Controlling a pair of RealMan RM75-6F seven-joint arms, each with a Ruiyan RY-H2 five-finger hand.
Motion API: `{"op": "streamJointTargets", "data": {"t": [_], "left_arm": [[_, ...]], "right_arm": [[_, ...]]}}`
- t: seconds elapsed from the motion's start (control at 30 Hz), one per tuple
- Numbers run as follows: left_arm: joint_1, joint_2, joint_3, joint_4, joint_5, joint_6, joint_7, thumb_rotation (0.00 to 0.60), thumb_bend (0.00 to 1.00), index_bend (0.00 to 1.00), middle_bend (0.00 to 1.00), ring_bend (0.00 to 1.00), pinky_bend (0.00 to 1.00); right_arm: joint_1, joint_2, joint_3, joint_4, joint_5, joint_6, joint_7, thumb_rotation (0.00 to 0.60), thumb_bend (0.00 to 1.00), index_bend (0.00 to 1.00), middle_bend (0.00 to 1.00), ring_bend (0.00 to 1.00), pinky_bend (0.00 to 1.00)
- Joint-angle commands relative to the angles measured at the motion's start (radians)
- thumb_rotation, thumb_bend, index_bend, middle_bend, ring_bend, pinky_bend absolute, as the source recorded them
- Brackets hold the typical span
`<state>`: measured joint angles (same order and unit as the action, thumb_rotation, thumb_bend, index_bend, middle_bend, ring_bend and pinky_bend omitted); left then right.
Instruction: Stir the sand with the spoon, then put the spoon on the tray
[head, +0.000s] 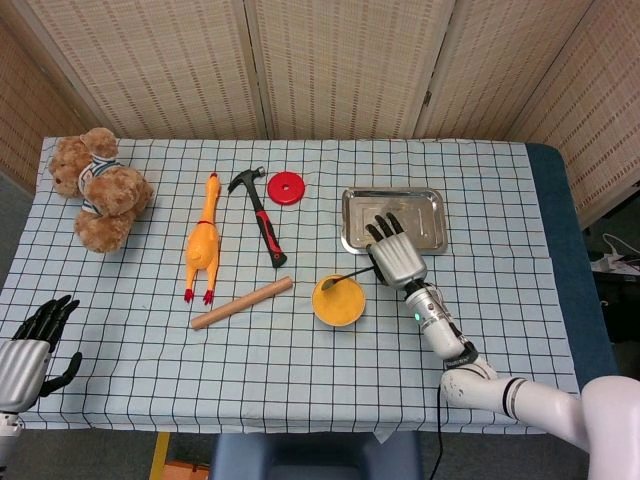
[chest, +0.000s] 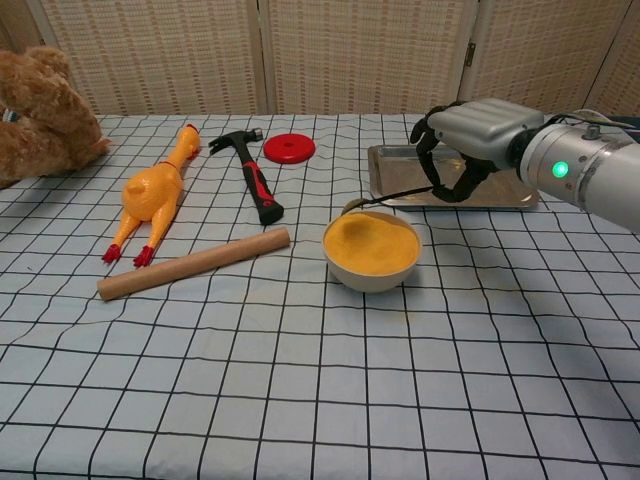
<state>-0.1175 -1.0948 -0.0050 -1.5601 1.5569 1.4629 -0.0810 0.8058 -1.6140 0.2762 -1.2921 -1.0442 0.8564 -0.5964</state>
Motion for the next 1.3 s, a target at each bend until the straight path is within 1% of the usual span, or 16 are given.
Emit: {"op": "streamJointTargets", "data": {"t": [0.03,0.07,0.17,0.37,0.53,0.67,0.77,0.9,0.97,1.13,1.2,1.3], "left_arm": [[0.002,0.001,0.0,-0.001,0.001,0.004,-0.001,0.6,0.45,0.0,0.0,0.0,0.18],[0.002,0.001,0.0,-0.001,0.003,0.006,-0.002,0.6,0.45,0.0,0.0,0.0,0.18],[0.002,0.002,0.0,-0.002,0.003,0.006,-0.003,0.6,0.45,0.0,0.0,0.0,0.18],[0.0,0.002,0.002,-0.001,0.006,0.003,-0.006,0.6,0.45,0.0,0.0,0.0,0.18],[0.0,0.0,0.001,0.008,0.015,0.011,-0.017,0.6,0.45,0.0,0.0,0.0,0.18],[-0.001,0.0,0.002,0.01,0.015,0.009,-0.02,0.6,0.45,0.0,0.0,0.0,0.18],[-0.001,0.0,0.003,0.01,0.017,0.01,-0.021,0.6,0.45,0.0,0.0,0.0,0.18],[0.002,0.0,0.003,0.01,0.02,0.016,-0.022,0.6,0.45,0.0,0.0,0.0,0.18],[0.002,0.001,0.002,0.009,0.02,0.019,-0.02,0.6,0.45,0.0,0.0,0.0,0.18],[0.003,0.0,0.003,0.009,0.022,0.02,-0.02,0.6,0.45,0.0,0.0,0.0,0.18],[0.003,0.0,0.004,0.007,0.023,0.02,-0.017,0.6,0.45,0.0,0.0,0.0,0.18],[0.002,-0.001,0.003,0.007,0.022,0.019,-0.015,0.6,0.45,0.0,0.0,0.0,0.18]], "right_arm": [[0.052,0.049,0.01,-0.063,0.17,-0.072,-0.111,0.6,0.84,0.81,0.16,0.0,0.0],[0.063,0.058,0.006,-0.074,0.21,-0.076,-0.131,0.6,0.85,0.81,0.16,0.0,0.0],[0.083,0.069,-0.007,-0.092,0.265,-0.062,-0.162,0.6,0.85,0.8,0.16,0.0,0.0],[0.119,0.06,-0.045,-0.078,0.295,-0.043,-0.2,0.6,0.86,0.81,0.16,0.0,0.0],[0.165,0.058,-0.099,-0.062,0.295,-0.031,-0.288,0.6,0.87,0.83,0.16,0.0,0.0],[0.192,0.072,-0.143,-0.085,0.315,-0.017,-0.362,0.6,0.87,0.84,0.16,0.0,0.0],[0.202,0.092,-0.163,-0.121,0.34,-0.015,-0.384,0.6,0.88,0.85,0.16,0.0,0.0],[0.211,0.135,-0.184,-0.18,0.38,-0.023,-0.391,0.6,0.88,0.86,0.16,0.0,0.0],[0.213,0.156,-0.186,-0.207,0.395,-0.025,-0.379,0.6,0.88,0.86,0.16,0.0,0.0],[0.214,0.181,-0.186,-0.236,0.407,-0.021,-0.354,0.6,0.88,0.86,0.16,0.0,0.0],[0.211,0.196,-0.181,-0.246,0.405,-0.007,-0.328,0.6,0.88,0.86,0.16,0.0,0.0],[0.189,0.177,-0.164,-0.224,0.348,0.046,-0.261,0.6,0.88,0.86,0.16,0.0,0.0]]}}
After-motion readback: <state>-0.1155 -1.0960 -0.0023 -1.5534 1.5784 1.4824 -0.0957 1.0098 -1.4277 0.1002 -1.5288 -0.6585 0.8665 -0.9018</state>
